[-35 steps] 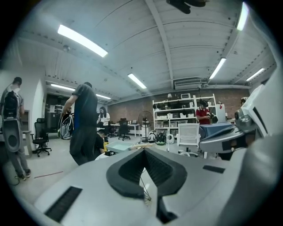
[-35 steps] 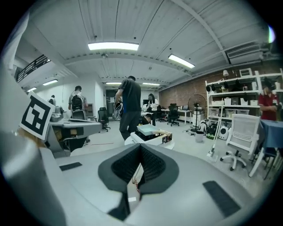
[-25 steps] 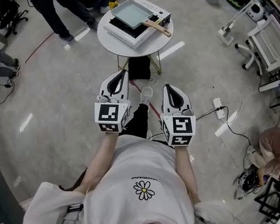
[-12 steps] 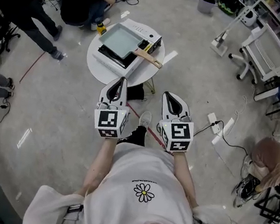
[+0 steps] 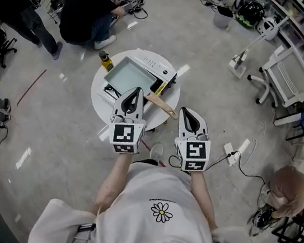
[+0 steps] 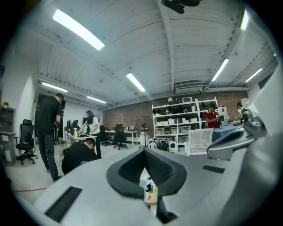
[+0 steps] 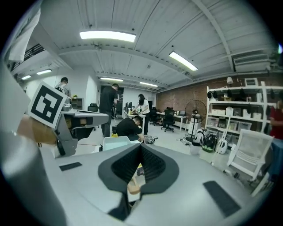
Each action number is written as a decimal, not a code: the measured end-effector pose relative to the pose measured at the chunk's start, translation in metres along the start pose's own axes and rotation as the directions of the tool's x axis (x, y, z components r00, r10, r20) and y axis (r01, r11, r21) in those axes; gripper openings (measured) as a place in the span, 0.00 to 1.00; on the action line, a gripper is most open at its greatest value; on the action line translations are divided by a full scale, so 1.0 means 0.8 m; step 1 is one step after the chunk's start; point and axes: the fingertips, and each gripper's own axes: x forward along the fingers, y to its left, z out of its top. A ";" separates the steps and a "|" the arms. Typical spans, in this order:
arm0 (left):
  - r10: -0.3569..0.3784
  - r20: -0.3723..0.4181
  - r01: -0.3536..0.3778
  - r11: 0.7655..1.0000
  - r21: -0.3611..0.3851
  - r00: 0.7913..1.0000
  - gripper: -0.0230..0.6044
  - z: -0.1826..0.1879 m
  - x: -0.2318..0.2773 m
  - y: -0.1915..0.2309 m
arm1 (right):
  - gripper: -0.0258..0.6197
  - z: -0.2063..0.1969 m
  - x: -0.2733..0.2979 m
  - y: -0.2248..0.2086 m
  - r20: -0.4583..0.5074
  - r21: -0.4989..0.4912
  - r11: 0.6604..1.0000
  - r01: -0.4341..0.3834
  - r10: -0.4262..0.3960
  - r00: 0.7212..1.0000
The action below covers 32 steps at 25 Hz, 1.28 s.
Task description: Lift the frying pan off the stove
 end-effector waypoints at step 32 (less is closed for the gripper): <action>0.251 -0.010 -0.251 0.968 -0.020 0.968 0.03 0.008 0.012 0.043 | 0.04 0.043 0.103 -0.020 0.060 -0.012 0.977 -0.211 0.211 0.976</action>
